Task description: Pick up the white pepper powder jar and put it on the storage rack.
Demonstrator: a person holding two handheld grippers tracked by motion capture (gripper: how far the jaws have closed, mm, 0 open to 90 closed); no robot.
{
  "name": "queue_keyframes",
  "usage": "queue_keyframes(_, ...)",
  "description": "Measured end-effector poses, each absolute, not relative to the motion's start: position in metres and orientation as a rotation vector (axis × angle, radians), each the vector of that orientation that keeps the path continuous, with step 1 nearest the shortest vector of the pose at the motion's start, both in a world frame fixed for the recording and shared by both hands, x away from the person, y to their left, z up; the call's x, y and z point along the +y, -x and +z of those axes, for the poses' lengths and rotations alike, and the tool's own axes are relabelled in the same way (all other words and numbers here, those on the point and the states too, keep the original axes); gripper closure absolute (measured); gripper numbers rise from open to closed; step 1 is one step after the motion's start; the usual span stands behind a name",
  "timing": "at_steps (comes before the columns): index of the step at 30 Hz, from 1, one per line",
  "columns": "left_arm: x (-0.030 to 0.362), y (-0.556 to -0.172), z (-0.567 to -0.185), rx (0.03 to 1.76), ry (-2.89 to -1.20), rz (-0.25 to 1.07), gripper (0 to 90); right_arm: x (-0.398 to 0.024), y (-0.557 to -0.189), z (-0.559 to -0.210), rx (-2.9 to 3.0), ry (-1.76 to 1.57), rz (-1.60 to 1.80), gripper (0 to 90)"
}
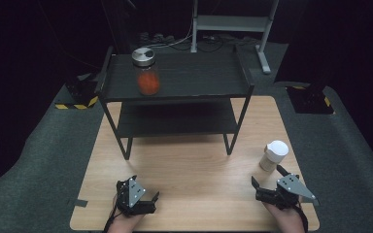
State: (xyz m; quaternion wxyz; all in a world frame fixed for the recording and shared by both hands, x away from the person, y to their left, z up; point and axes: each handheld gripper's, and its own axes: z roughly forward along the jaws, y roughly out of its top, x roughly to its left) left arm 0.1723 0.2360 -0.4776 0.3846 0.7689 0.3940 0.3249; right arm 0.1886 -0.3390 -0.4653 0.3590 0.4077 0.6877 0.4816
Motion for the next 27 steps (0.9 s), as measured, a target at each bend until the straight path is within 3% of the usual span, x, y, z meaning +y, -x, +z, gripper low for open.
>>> queue_keyframes(27, 0.239, -0.172, -0.478, 0.969, -1.969, 0.82, 0.7, -0.346, -0.205, -0.471, 1.63, -1.192, 1.17, 0.0)
